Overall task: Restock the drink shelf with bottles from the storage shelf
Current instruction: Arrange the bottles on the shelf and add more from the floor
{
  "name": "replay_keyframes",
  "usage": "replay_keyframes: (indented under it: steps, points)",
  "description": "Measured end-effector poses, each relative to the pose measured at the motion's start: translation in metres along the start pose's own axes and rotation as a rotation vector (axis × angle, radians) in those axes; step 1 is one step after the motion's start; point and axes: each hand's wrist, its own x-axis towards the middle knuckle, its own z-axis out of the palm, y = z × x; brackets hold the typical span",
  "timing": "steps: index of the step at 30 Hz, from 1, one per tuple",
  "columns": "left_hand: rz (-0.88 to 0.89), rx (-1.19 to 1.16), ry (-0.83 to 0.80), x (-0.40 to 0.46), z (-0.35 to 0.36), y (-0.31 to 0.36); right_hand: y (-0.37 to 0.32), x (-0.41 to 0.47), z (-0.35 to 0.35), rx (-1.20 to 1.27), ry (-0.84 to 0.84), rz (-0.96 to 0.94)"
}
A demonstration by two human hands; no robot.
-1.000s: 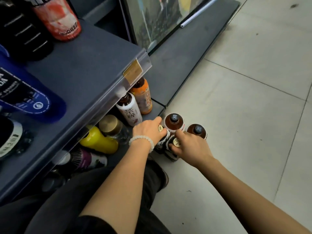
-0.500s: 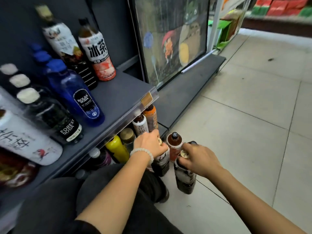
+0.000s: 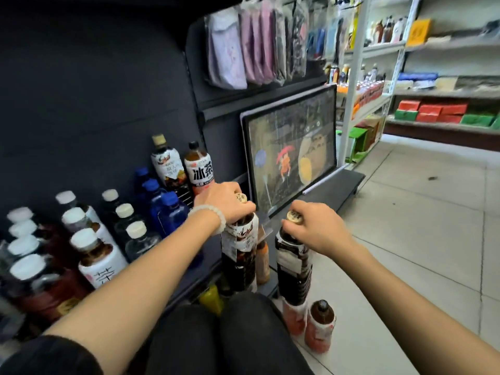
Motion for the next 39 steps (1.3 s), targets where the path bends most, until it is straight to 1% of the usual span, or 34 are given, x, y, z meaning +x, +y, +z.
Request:
replay_keyframes:
  steps: [6,10,13,18,22,24,29,33,36,39]
  points:
    - [0.008,-0.148,0.107,0.047,-0.078,-0.005,-0.034,0.07,-0.039,0.059,0.08,-0.062]
    - [0.04,-0.154,0.14,0.077,-0.112,-0.012,-0.054,0.111,-0.045,0.089,0.087,-0.065]
    - [0.043,-0.13,0.164,0.095,-0.123,-0.024,-0.067,0.132,-0.042,0.13,0.082,-0.068]
    - [0.012,-0.068,0.126,0.122,-0.12,-0.052,-0.086,0.162,-0.02,0.111,0.058,-0.112]
    - [-0.009,0.076,0.108,0.144,-0.103,-0.076,-0.099,0.18,-0.003,0.147,0.031,-0.102]
    - [-0.016,0.107,0.091,0.154,-0.096,-0.088,-0.104,0.187,0.006,0.164,0.009,-0.112]
    - [-0.036,0.109,0.05,0.162,-0.085,-0.114,-0.114,0.197,0.031,0.174,-0.027,-0.126]
    - [-0.042,0.057,0.034,0.166,-0.081,-0.132,-0.12,0.199,0.05,0.187,-0.081,-0.112]
    - [-0.033,0.064,0.024,0.167,-0.081,-0.134,-0.127,0.201,0.058,0.194,-0.083,-0.107]
    - [-0.02,-0.009,0.008,0.17,-0.08,-0.136,-0.133,0.203,0.06,0.176,-0.066,-0.122]
